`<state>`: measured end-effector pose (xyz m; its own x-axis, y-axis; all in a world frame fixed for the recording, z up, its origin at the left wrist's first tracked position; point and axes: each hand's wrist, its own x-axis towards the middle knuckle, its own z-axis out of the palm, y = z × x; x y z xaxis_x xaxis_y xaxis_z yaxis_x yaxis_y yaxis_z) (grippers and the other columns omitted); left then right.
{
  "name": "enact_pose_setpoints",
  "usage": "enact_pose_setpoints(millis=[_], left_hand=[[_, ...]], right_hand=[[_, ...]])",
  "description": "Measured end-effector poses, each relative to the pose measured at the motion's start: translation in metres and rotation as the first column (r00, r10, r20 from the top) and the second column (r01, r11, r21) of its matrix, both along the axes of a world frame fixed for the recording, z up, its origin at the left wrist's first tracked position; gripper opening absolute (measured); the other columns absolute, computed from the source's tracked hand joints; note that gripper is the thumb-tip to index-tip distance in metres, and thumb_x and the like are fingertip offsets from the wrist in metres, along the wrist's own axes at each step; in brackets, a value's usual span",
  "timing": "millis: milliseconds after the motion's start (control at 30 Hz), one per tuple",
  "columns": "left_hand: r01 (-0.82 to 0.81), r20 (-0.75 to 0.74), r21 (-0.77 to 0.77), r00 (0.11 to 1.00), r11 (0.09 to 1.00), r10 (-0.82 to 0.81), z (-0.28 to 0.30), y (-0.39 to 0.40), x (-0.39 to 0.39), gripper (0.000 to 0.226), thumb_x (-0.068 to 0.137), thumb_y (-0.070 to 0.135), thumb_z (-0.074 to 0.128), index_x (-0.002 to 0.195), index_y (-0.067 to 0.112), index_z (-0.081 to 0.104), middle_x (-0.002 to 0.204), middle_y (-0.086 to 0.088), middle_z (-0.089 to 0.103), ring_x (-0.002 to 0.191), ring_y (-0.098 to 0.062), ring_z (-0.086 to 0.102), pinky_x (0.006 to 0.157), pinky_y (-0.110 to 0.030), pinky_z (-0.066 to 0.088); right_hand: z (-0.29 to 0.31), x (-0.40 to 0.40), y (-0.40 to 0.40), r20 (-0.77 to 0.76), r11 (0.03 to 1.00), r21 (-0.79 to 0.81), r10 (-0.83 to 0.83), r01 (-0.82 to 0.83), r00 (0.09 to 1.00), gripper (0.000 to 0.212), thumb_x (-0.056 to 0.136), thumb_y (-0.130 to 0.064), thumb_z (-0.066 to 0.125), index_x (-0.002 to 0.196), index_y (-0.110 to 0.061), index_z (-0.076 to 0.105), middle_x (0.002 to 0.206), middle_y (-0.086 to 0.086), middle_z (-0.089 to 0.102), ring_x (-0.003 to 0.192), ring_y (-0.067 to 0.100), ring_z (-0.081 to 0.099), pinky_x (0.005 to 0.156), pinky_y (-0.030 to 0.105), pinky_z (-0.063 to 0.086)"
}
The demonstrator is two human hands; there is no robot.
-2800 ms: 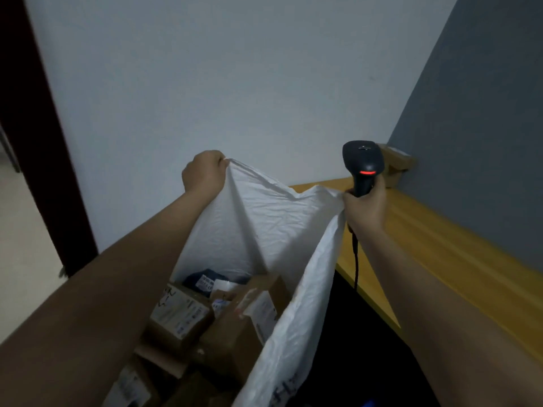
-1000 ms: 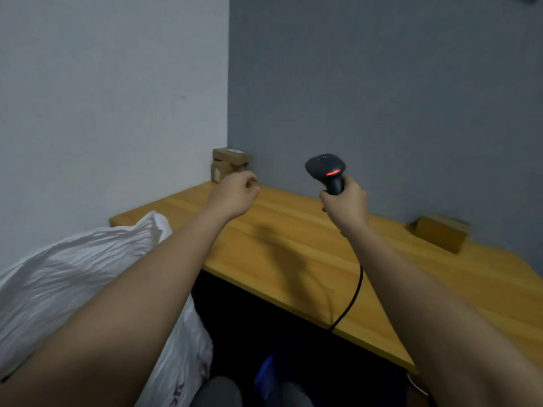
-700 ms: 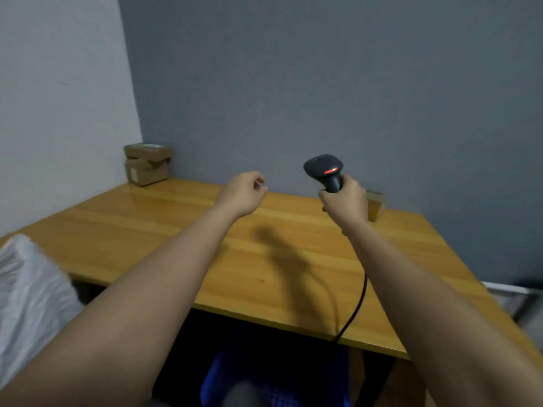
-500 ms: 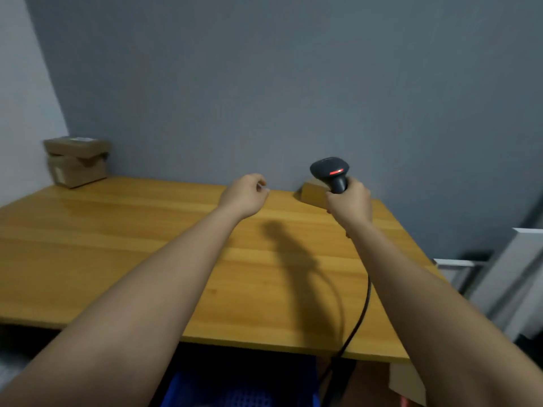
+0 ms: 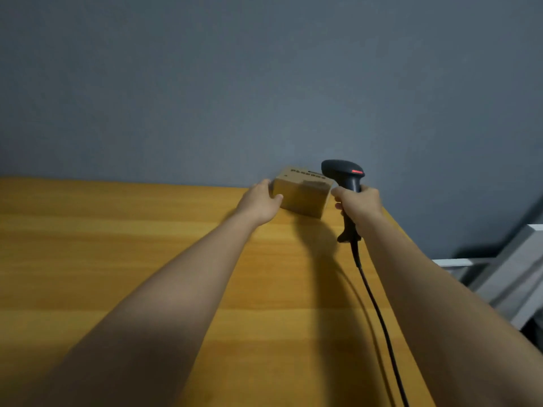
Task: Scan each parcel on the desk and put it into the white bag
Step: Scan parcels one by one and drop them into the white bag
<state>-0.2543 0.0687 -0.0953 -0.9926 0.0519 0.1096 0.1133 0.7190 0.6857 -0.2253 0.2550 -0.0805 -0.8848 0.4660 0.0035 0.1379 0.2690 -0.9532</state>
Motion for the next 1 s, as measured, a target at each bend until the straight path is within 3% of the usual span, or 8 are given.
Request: enact_pose_setpoints(millis=[67, 167, 433, 567, 733, 800, 900, 1000], left_hand=[[0.022, 0.034, 0.054, 0.999, 0.998, -0.024, -0.008, 0.004, -0.023, 0.058, 0.102, 0.032, 0.044, 0.153, 0.018, 0.02, 0.157, -0.004, 0.026, 0.142, -0.025, 0.03, 0.109, -0.035, 0.031], [0.058, 0.077, 0.117, 0.995, 0.991, -0.067, -0.016, 0.009, -0.052, 0.068, 0.101, 0.03, 0.047, 0.155, 0.021, 0.007, 0.161, -0.002, 0.014, 0.147, -0.024, 0.018, 0.116, -0.038, 0.023], [0.084, 0.11, 0.25, 0.987, 0.964, -0.115, -0.022, 0.015, -0.061, 0.076, 0.097, 0.023, 0.054, 0.155, 0.028, 0.004, 0.159, 0.0, 0.022, 0.142, -0.025, 0.03, 0.103, -0.034, 0.033], [0.026, 0.105, 0.149, 0.994, 0.988, -0.042, -0.022, -0.016, -0.026, 0.07, 0.099, 0.021, 0.047, 0.155, 0.029, 0.006, 0.159, 0.0, 0.01, 0.128, -0.027, 0.043, 0.088, -0.03, 0.039], [-0.057, 0.156, -0.018, 0.986, 0.998, 0.059, -0.017, -0.082, 0.049, 0.069, 0.091, 0.017, 0.047, 0.151, 0.037, 0.019, 0.138, -0.003, 0.025, 0.114, -0.028, 0.047, 0.098, -0.037, 0.044], [-0.094, 0.193, -0.058, 0.976, 0.994, 0.104, -0.013, -0.113, 0.084, 0.073, 0.087, 0.012, 0.046, 0.15, 0.039, 0.02, 0.134, -0.002, 0.026, 0.108, -0.028, 0.051, 0.096, -0.037, 0.045], [-0.161, 0.189, -0.094, 0.966, 0.983, 0.176, -0.008, -0.159, 0.139, 0.071, 0.09, 0.011, 0.045, 0.15, 0.038, 0.021, 0.138, -0.003, 0.028, 0.105, -0.026, 0.049, 0.087, -0.032, 0.044], [-0.214, 0.183, -0.136, 0.954, 0.967, 0.237, -0.004, -0.198, 0.192, 0.066, 0.093, 0.015, 0.043, 0.149, 0.04, 0.022, 0.145, -0.005, 0.028, 0.11, -0.026, 0.046, 0.088, -0.033, 0.041]], right_hand=[[-0.011, -0.021, 0.002, 0.025, 1.0, -0.02, 0.006, -0.006, 1.0, 0.024, 0.089, -0.027, 0.068, 0.104, -0.014, 0.055, 0.09, 0.01, 0.059, 0.08, 0.024, 0.058, 0.081, 0.04, 0.053], [-0.026, -0.043, 0.004, -0.001, 0.996, -0.088, 0.011, -0.011, 1.0, 0.017, 0.09, -0.025, 0.067, 0.095, -0.018, 0.052, 0.086, 0.008, 0.055, 0.082, 0.026, 0.057, 0.093, 0.047, 0.053], [-0.03, -0.052, -0.004, -0.05, 0.994, -0.096, 0.039, -0.044, 0.998, 0.014, 0.09, -0.021, 0.066, 0.088, -0.02, 0.052, 0.093, 0.011, 0.061, 0.097, 0.035, 0.065, 0.093, 0.055, 0.052], [-0.021, -0.027, -0.026, -0.033, 0.987, -0.116, 0.112, -0.115, 0.993, 0.013, 0.092, -0.019, 0.064, 0.09, -0.02, 0.052, 0.106, 0.015, 0.065, 0.098, 0.032, 0.066, 0.09, 0.045, 0.056], [-0.009, 0.026, -0.077, 0.029, 0.934, -0.143, 0.334, -0.327, 0.942, 0.016, 0.091, -0.017, 0.066, 0.101, -0.015, 0.053, 0.106, 0.015, 0.065, 0.099, 0.035, 0.067, 0.089, 0.045, 0.057], [-0.006, 0.052, -0.101, 0.046, 0.903, -0.16, 0.411, -0.4, 0.91, 0.016, 0.091, -0.016, 0.066, 0.1, -0.014, 0.054, 0.106, 0.017, 0.067, 0.098, 0.035, 0.068, 0.087, 0.045, 0.058], [-0.001, 0.096, -0.142, 0.054, 0.831, -0.206, 0.536, -0.516, 0.842, 0.01, 0.093, -0.015, 0.064, 0.095, -0.015, 0.054, 0.1, 0.016, 0.069, 0.089, 0.031, 0.07, 0.078, 0.037, 0.058], [-0.003, 0.141, -0.18, 0.068, 0.769, -0.209, 0.628, -0.604, 0.776, 0.01, 0.093, -0.017, 0.064, 0.096, -0.015, 0.056, 0.101, 0.015, 0.07, 0.093, 0.03, 0.071, 0.082, 0.038, 0.059]])
